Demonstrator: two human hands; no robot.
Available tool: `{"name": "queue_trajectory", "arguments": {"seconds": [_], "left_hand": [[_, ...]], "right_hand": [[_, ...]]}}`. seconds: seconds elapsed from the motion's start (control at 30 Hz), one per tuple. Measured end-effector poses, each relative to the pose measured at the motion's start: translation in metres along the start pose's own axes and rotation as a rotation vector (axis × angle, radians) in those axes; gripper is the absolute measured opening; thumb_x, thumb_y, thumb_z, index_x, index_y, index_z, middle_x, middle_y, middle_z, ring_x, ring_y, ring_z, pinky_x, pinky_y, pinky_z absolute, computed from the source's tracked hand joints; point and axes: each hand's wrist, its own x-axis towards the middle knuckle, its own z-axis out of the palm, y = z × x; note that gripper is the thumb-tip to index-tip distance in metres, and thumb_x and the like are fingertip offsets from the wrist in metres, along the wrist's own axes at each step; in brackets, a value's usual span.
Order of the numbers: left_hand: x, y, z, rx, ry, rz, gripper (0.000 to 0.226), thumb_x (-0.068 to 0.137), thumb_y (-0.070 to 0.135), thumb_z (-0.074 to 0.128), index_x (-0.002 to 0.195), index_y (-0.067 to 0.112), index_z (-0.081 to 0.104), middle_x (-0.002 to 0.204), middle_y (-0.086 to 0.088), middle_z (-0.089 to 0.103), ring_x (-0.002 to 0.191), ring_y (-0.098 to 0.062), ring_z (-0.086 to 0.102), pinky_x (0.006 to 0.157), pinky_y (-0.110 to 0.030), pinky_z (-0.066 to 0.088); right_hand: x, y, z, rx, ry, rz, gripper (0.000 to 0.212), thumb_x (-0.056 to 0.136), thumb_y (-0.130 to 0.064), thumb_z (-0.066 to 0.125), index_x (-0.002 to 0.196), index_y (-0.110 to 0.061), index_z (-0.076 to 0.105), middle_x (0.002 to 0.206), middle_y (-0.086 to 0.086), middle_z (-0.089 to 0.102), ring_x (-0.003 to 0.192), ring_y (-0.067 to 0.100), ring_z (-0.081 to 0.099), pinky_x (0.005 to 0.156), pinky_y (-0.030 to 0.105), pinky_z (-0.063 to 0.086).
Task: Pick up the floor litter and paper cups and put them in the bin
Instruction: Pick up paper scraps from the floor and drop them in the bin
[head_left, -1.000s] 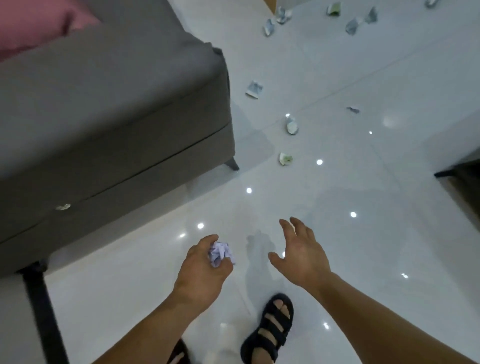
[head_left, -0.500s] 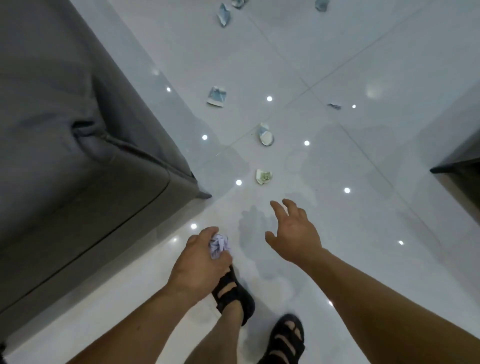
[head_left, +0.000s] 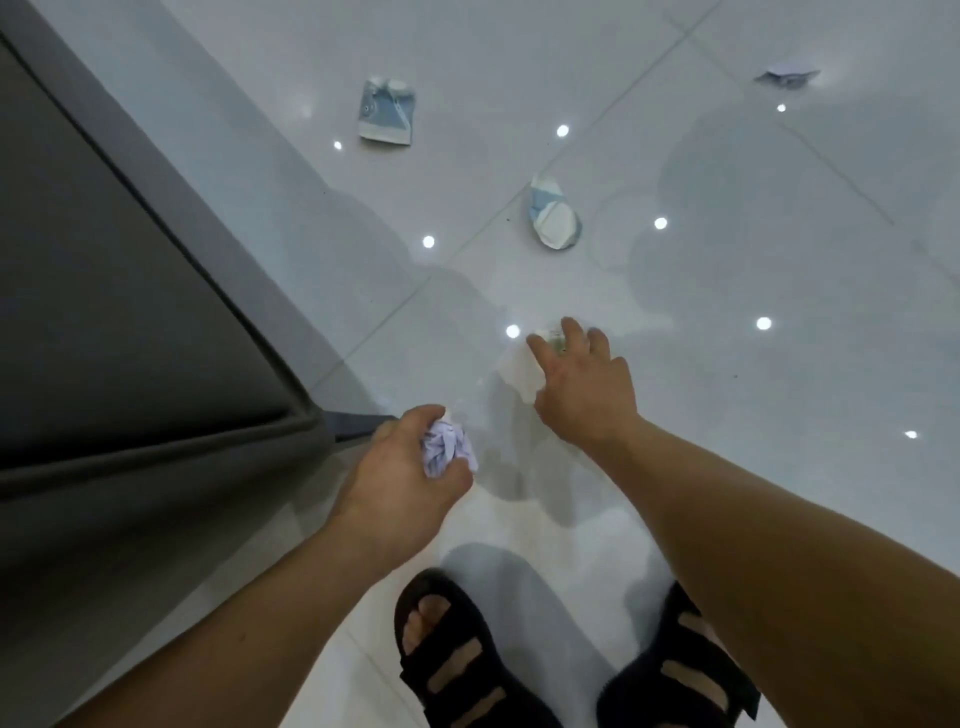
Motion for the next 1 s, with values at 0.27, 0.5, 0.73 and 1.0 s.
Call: {"name": "queue_trajectory", "arguments": {"seconds": [0.27, 0.5, 0.73, 1.0], "left_hand": [[-0.03, 0.043, -0.014, 0.057, -0.061, 0.015, 0.055, 0.083, 0.032, 0.065, 0.135, 0.028, 0.048, 0.122, 0.002, 0.054, 0.1, -0.009, 0.054, 0.083, -0.021, 0.039], [-0.137, 0.155, -0.072, 0.123, -0.139, 0.146, 0.055, 0.085, 0.032, 0.064, 0.136, 0.025, 0.046, 0.125, 0.0, 0.052, 0.103, -0.012, 0.056, 0.084, -0.023, 0.04], [-0.267, 0.278, -0.13, 0.188, -0.285, 0.43, 0.053, 0.084, 0.032, 0.063, 0.133, 0.022, 0.047, 0.12, -0.001, 0.057, 0.108, -0.017, 0.059, 0.097, -0.033, 0.046], [-0.406, 0.365, -0.168, 0.369, -0.375, 0.71, 0.053, 0.083, 0.033, 0.062, 0.132, 0.019, 0.047, 0.122, -0.003, 0.059, 0.106, -0.016, 0.061, 0.099, -0.036, 0.045]], "right_hand": [[-0.076, 0.025, -0.013, 0.183, -0.013, -0.015, 0.031, 0.094, -0.016, 0.045, 0.121, -0.021, 0.059, 0.107, 0.003, 0.056, 0.097, 0.024, 0.052, 0.064, 0.03, 0.034], [-0.201, 0.057, -0.154, 0.447, 0.103, 0.127, 0.029, 0.096, -0.021, 0.045, 0.117, -0.022, 0.064, 0.103, 0.001, 0.058, 0.09, 0.02, 0.055, 0.065, 0.027, 0.035], [-0.356, 0.078, -0.301, 0.535, 0.202, 0.266, 0.028, 0.095, -0.021, 0.047, 0.117, -0.019, 0.064, 0.111, 0.001, 0.054, 0.09, 0.022, 0.059, 0.07, 0.026, 0.041], [-0.546, 0.07, -0.384, 0.631, 0.495, 0.518, 0.031, 0.094, -0.025, 0.053, 0.122, -0.023, 0.065, 0.108, 0.0, 0.048, 0.089, 0.019, 0.056, 0.073, 0.025, 0.044]]}}
